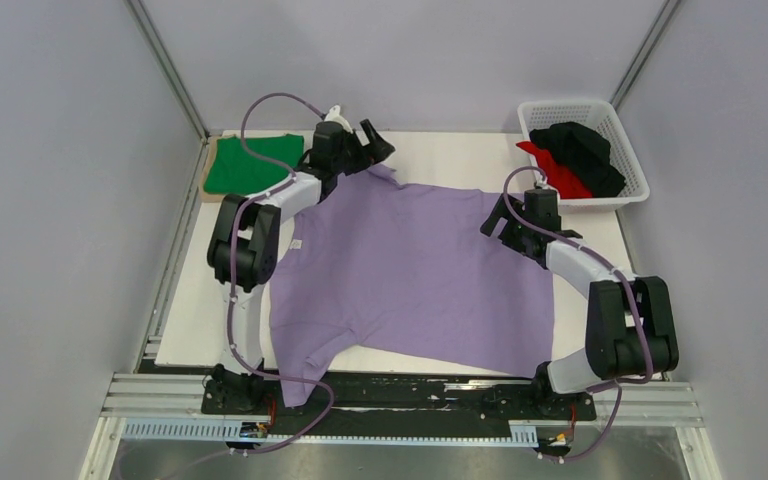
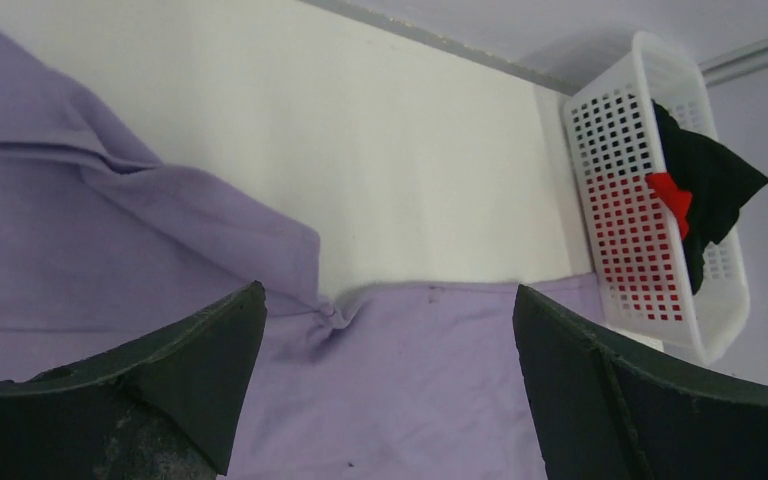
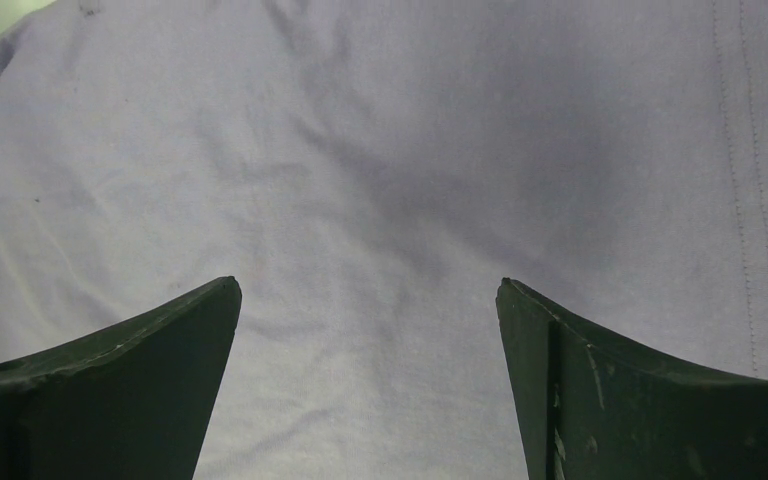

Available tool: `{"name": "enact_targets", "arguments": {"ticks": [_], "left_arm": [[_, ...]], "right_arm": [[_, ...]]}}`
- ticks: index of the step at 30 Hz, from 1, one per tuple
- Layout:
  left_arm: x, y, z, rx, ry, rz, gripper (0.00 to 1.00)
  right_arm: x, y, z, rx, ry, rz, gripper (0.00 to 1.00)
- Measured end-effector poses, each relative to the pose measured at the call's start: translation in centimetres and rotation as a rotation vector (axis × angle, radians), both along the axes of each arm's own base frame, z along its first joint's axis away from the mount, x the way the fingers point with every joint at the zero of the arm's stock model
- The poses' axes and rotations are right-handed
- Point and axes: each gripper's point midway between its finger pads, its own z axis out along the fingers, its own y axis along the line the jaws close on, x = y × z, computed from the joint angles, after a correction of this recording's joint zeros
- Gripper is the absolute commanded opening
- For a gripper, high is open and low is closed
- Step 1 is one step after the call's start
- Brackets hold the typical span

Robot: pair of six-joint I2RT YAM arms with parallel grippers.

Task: Fold and stack the t-shirts
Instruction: Flatten out the tshirt

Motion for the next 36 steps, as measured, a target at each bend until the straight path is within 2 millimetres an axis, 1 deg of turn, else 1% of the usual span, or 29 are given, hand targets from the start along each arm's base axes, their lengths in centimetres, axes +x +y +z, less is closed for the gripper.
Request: {"name": "enact_targets", "arguments": {"ticks": [2,5,10,12,13,15,18,22,23,26,30,33,36], "left_arm": [[-0.6,0.2,-1.1,0.013,0.025,0.015,1.00],[-1.2,0.4,-3.7,0.029,0.090,0.030,1.00],[-1.1,0.9,-8.0,0.043,0.175,0.071,1.00],[-1.0,1.0,-9.2,0.049,0.196,0.085,1.00],[-0.7,0.8,-9.3,0.041,0.193,0.089,1.00],[0.4,0.5,-8.7,0.034,0.174,0.099,1.00],[2.5,-0.3,-8.3,0.021,0.146,0.113,1.00],[5.1,-1.4,-9.1,0.004,0.133,0.120,1.00],[6.0,-1.7,-8.8,-0.005,0.120,0.120,1.00],[7.9,-2.7,-8.8,-0.025,0.100,0.119,1.00],[9.5,-3.7,-8.4,-0.059,0.073,0.111,1.00],[10.3,-4.2,-7.9,-0.081,0.045,0.103,1.00],[11.4,-4.7,-6.4,-0.105,-0.015,0.097,1.00]], "right_arm": [[0.0,0.0,0.2,0.000,-0.005,0.000,1.00],[0.1,-0.1,0.3,-0.002,-0.009,-0.003,1.00],[0.1,-0.1,0.4,-0.004,-0.011,-0.005,1.00],[0.1,-0.1,0.4,-0.004,-0.011,-0.005,1.00],[0.1,-0.1,0.4,-0.004,-0.011,-0.005,1.00],[0.1,-0.1,0.4,-0.004,-0.011,-0.005,1.00],[0.1,-0.1,0.4,-0.004,-0.011,-0.005,1.00],[0.1,-0.2,0.4,-0.006,-0.011,-0.008,1.00],[0.1,-0.3,0.3,-0.010,-0.011,-0.011,1.00],[0.1,-0.5,0.3,-0.020,-0.012,-0.022,1.00],[0.2,-0.7,0.3,-0.027,-0.013,-0.030,1.00],[0.2,-0.7,0.3,-0.028,-0.013,-0.030,1.00],[0.2,-0.7,0.3,-0.028,-0.013,-0.030,1.00]]}}
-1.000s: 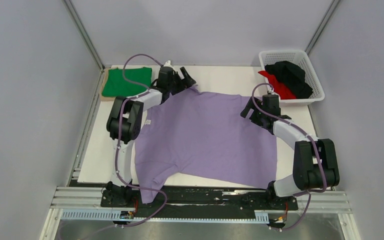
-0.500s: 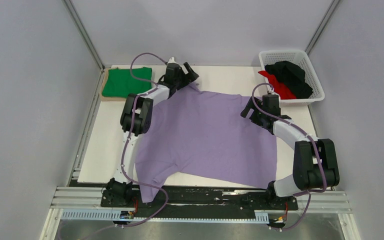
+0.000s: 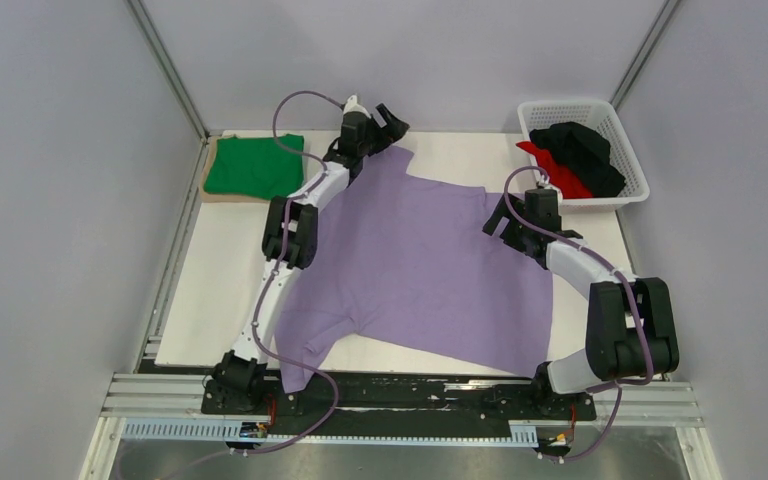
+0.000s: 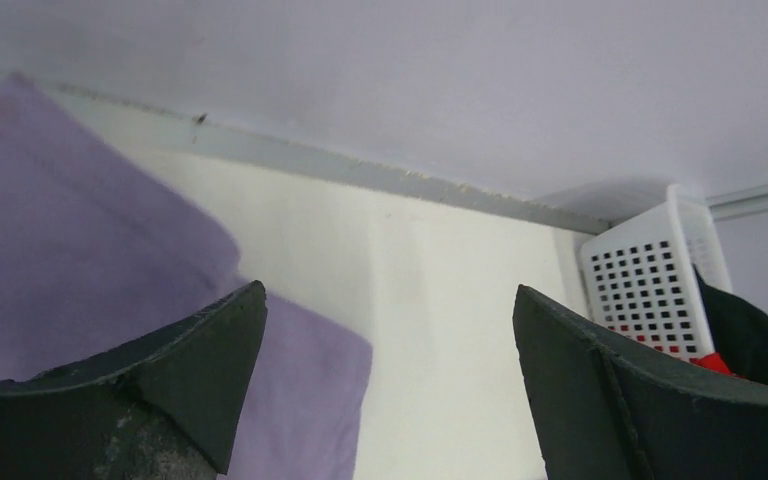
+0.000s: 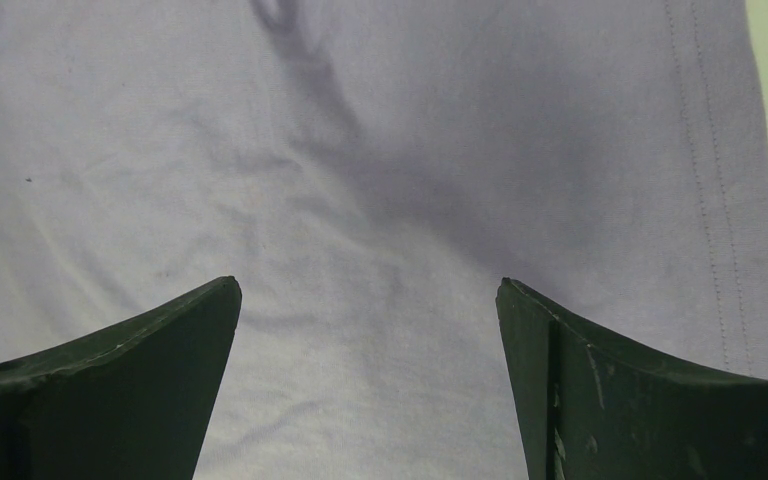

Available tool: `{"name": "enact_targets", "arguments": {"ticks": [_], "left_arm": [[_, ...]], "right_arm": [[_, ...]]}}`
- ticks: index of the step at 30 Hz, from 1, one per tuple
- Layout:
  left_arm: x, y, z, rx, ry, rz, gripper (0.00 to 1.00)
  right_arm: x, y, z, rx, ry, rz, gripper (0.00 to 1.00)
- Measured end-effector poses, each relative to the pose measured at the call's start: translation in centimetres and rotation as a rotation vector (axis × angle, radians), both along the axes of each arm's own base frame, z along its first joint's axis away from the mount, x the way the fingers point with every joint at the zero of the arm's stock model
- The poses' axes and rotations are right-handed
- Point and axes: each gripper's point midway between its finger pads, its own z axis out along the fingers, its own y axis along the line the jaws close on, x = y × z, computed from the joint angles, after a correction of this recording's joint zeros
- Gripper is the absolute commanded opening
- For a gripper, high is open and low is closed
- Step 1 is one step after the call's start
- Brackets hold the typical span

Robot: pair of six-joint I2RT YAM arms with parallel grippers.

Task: Fold and stack the t-shirts
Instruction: Flatten out the tshirt

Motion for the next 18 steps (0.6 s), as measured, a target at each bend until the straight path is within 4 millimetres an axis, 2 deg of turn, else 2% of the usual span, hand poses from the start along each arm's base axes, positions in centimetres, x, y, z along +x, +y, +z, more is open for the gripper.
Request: {"name": "enact_targets", "arguments": {"ticks": [3,6,10,13,14,18], "left_arm": [[1.1,-0.5,2.5,-0.017,-0.083,-0.008,1.00],[1.0,-0.9,4.0,-0.023,-0.129,-0.039,1.00],[-0.9,-0.9,3.3,0.039,-0.092,-0.111,1.00],[-4.3,-0.1,3.1,0.123,-0.013,-0.172,1.00],[-6.1,0.5,3.3,0.159,0.018,-0.189,1.00],[-12.7,3.4,7.7,0.246,0.025,-0.201,1.00]], "right_arm": [[0.0,0.0,0.0,0.000,0.000,0.000,1.00],[-0.2,-0.1,0.1,-0.002,-0.002,-0.002,1.00],[-0.2,-0.3,0.9,-0.008,-0.023,-0.011,1.00],[-0.4,-0.8,1.7,-0.024,-0.035,-0.032,1.00],[-0.5,-1.1,1.9,-0.032,-0.037,-0.045,1.00],[-0.7,-1.8,2.2,-0.053,-0.029,-0.073,1.00]]}}
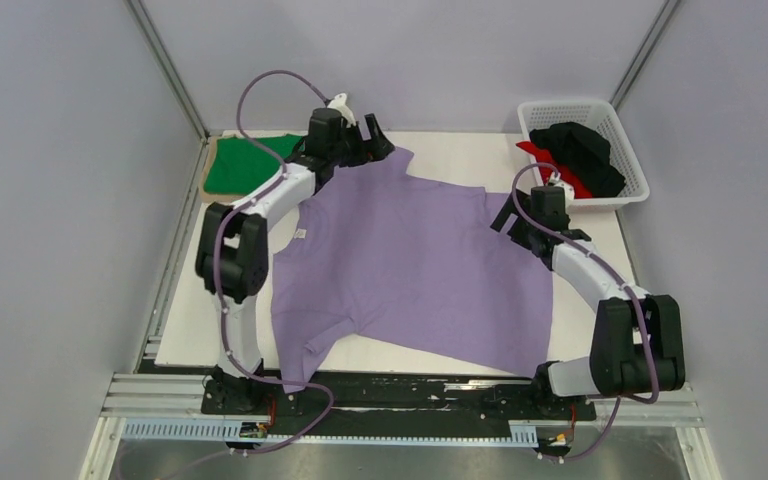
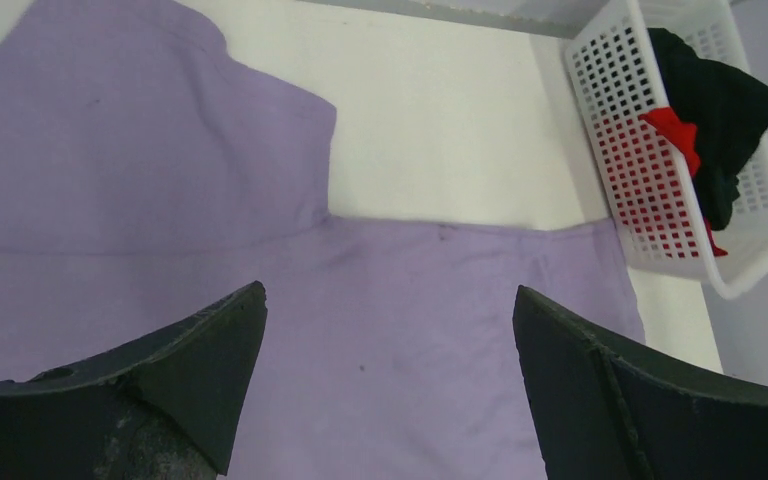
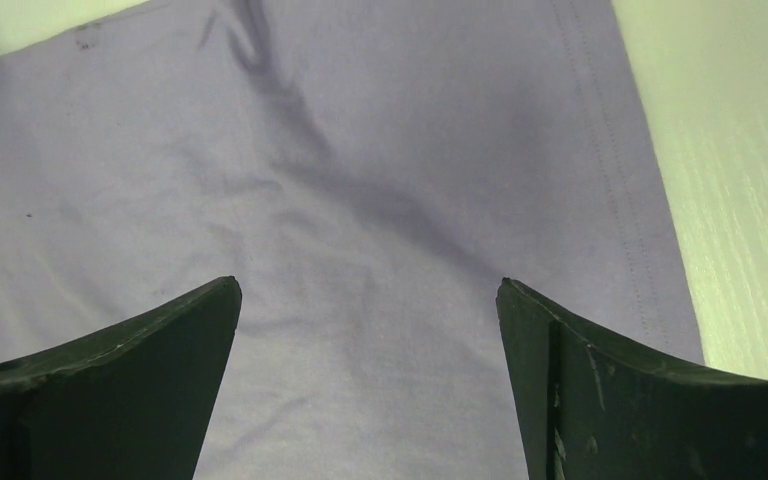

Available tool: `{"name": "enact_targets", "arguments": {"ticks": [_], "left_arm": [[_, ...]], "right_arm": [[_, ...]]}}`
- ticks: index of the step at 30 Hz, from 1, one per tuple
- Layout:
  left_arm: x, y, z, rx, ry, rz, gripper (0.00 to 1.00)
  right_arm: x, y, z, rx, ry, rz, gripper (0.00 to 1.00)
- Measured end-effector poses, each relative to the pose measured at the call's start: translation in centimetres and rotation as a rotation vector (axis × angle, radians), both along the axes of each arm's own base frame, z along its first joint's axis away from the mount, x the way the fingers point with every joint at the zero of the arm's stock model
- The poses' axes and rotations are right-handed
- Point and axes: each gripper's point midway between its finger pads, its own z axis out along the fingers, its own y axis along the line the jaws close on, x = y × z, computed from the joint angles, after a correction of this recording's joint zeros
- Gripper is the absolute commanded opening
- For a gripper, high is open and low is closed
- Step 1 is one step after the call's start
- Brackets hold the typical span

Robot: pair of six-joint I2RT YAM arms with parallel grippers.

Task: Fold and stack the t-shirts
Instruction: Flatten out the tshirt

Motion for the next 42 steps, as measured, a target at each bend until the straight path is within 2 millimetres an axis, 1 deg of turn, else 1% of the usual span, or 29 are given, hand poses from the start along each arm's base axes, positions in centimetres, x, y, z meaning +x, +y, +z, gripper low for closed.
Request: {"name": "enact_targets", "arguments": {"ticks": [2,4,6,8,9,13,15,17,18,20,24,28,31,33,36,42], "left_arm": [[-2.5,1.3,2.5,0.020,-0.033,0.009,1.00],[-4.4,2.7,4.0,0.044,-0.059,0.028,1.00],[-5.5,3.5,3.9,0.068,-0.056,0.041,1.00],[-5.9,3.9,2.2,0.097,-0.019,0.048,1.00],[-6.2,4.1,0.7,0.113,0.015,0.050,1.00],[-7.6,5.0,-6.5,0.177,0.186,0.060,1.00],[-8.2,5.5,-9.5,0.191,0.266,0.071,1.00],[-8.8,6.0,-11.7,0.193,0.328,0.085,1.00],[-8.7,6.2,-12.1,0.181,0.340,0.093,1.00],[-8.0,6.9,-11.7,0.156,0.339,0.117,1.00],[-6.9,9.2,-11.8,0.090,0.372,0.183,1.00],[-5.8,11.4,-11.8,0.033,0.392,0.251,1.00],[-5.4,12.4,-11.7,0.012,0.401,0.291,1.00],[-5.2,12.8,-11.7,0.002,0.406,0.308,1.00],[-4.8,12.8,-11.6,-0.006,0.408,0.299,1.00],[-5.2,12.0,-11.4,0.005,0.399,0.247,1.00]], "right_arm": [[0.2,-0.2,0.1,-0.002,0.008,-0.005,1.00],[0.9,-0.2,0.3,-0.002,0.012,-0.008,1.00],[1.8,-0.1,0.3,-0.001,0.017,-0.007,1.00],[2.7,-0.1,-0.3,-0.003,0.035,-0.007,1.00],[3.1,-0.1,-0.8,-0.005,0.049,-0.007,1.00],[4.2,0.0,-3.6,-0.008,0.123,-0.001,1.00],[4.7,0.2,-5.0,-0.004,0.158,0.007,1.00],[5.2,0.2,-5.9,-0.007,0.183,0.015,1.00],[5.8,0.3,-5.7,-0.004,0.180,0.018,1.00],[7.3,0.5,-5.6,0.003,0.169,0.023,1.00],[9.3,0.8,-5.8,0.011,0.171,0.030,1.00],[12.6,1.0,-5.7,0.009,0.144,0.036,1.00],[14.7,1.2,-5.5,0.007,0.124,0.040,1.00],[15.5,1.3,-5.5,0.006,0.116,0.042,1.00],[16.2,1.3,-5.4,0.004,0.112,0.046,1.00],[16.0,1.4,-5.1,0.002,0.117,0.063,1.00]]}}
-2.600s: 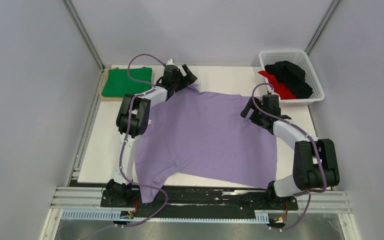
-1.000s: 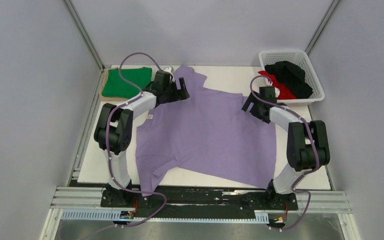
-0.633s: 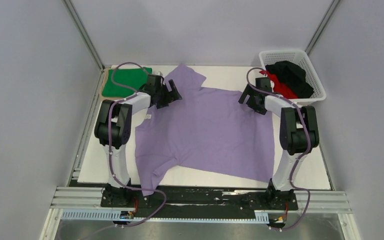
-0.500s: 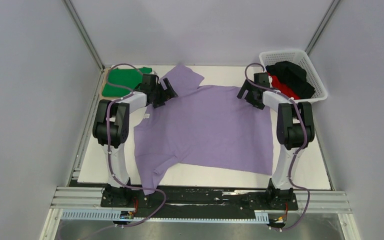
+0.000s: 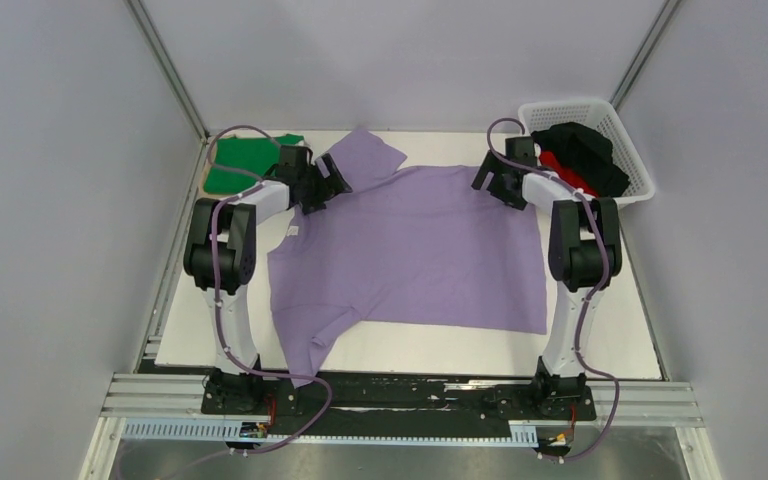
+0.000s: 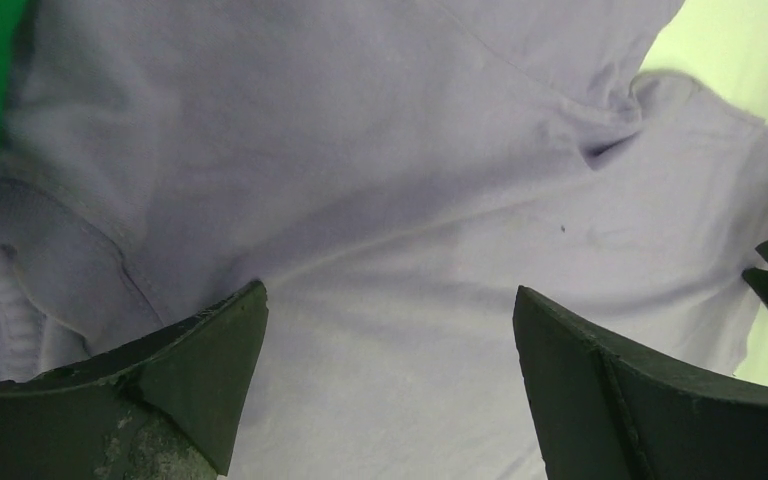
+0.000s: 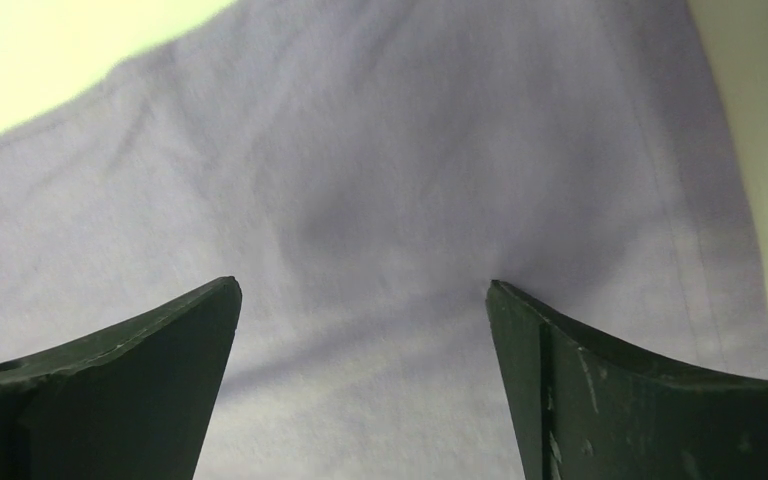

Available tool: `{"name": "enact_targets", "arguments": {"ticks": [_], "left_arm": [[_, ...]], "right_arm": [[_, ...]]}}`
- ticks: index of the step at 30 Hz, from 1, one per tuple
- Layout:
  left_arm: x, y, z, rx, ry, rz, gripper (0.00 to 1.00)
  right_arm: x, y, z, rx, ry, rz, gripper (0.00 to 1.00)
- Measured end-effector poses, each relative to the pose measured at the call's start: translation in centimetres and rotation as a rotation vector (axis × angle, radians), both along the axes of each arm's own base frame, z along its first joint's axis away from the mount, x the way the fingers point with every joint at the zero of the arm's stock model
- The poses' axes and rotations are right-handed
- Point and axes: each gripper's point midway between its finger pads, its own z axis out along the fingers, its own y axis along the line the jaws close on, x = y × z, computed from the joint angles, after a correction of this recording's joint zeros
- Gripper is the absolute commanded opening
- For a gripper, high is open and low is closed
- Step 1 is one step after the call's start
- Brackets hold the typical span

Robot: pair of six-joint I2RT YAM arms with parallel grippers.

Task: Fold and stack the t-shirts
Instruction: Flatten out the tshirt

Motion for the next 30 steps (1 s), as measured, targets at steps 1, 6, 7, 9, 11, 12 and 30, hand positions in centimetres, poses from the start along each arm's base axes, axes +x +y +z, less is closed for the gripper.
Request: {"name": "enact_targets", "arguments": {"ticks": [1,6,7,9,11,12,30], "left_arm": [[-0.2,-0.1,0.1,0.009,0.000,-0.008,1.00],[-3.9,-1.6,1.6,0.088,0.012,-0.072,1.00],[-5.1,-2.0,2.4,0.107,0.006,-0.087,1.00],[-7.2,-2.6,4.2,0.134,-0.019,-0.109,1.00],[-9.6,-3.1,6.2,0.145,-0.051,-0.130,1.00],[-10.7,-3.4,6.8,0.144,-0.059,-0.141,1.00],[-36.2,-1.9,1.0,0.155,0.269,-0.358,1.00]], "right_arm": [[-0.5,0.1,0.1,-0.002,0.006,0.005,1.00],[-4.0,0.9,2.4,-0.009,0.020,0.030,1.00],[-4.6,1.2,3.5,-0.009,0.003,0.038,1.00],[-5.7,2.0,5.4,-0.005,-0.033,0.058,1.00],[-7.4,2.7,7.7,0.001,-0.077,0.076,1.00],[-7.7,2.9,7.9,0.002,-0.079,0.083,1.00],[-20.5,1.7,0.8,0.042,0.131,0.002,1.00]]}}
